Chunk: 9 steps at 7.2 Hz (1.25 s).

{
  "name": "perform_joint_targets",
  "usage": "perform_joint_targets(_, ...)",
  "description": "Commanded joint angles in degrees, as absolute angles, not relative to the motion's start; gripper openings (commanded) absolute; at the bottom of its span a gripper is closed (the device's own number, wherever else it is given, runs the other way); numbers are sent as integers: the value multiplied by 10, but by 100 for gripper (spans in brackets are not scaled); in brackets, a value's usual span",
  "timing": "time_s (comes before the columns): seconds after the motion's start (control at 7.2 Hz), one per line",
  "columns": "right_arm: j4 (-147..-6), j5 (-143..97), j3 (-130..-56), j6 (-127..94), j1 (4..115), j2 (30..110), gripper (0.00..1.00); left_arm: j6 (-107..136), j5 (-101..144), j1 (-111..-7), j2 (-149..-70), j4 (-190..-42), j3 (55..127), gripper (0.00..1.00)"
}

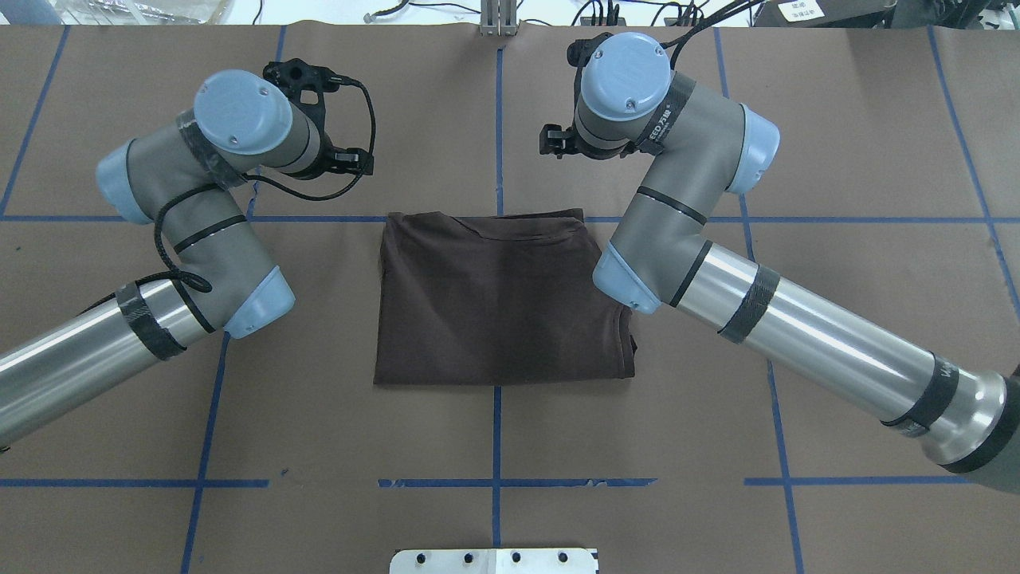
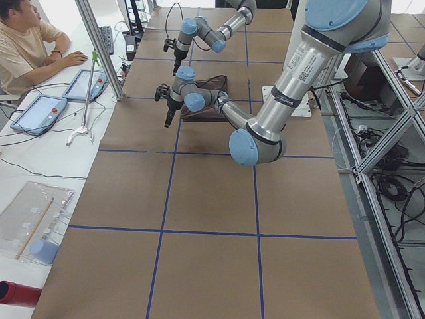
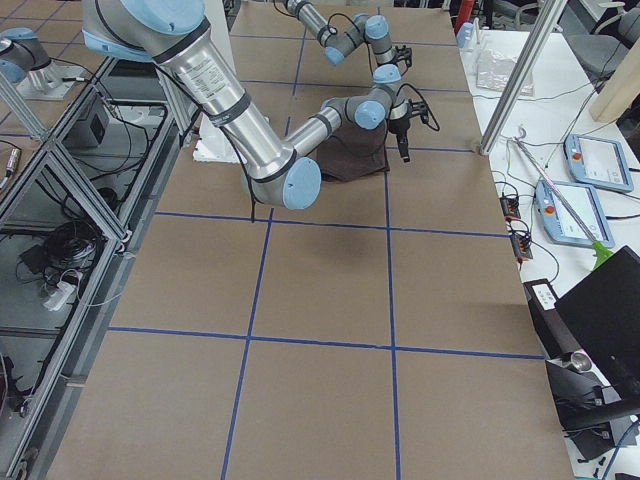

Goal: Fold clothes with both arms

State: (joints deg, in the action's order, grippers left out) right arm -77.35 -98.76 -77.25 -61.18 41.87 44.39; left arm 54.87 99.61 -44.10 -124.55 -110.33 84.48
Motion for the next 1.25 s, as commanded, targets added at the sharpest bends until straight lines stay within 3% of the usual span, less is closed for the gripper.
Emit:
perform_joint_targets(0.0, -783, -1066, -842, -588, 462, 504, 100, 530, 1037, -455, -1192, -1076, 962, 100)
perform_joint_targets(0.42, -844, -1222, -998, -319, 620, 700, 100, 330, 1104, -566, -1052, -977, 1133, 100)
perform_joint_targets(0.83, -896, -1262, -1054, -8, 790, 891, 100, -24, 1192, -800, -904, -976, 1142, 100)
perform_joint_targets(1.11, -880, -1281, -1054, 53, 872, 1062, 100, -64, 1207, -866, -819, -976, 1123, 100)
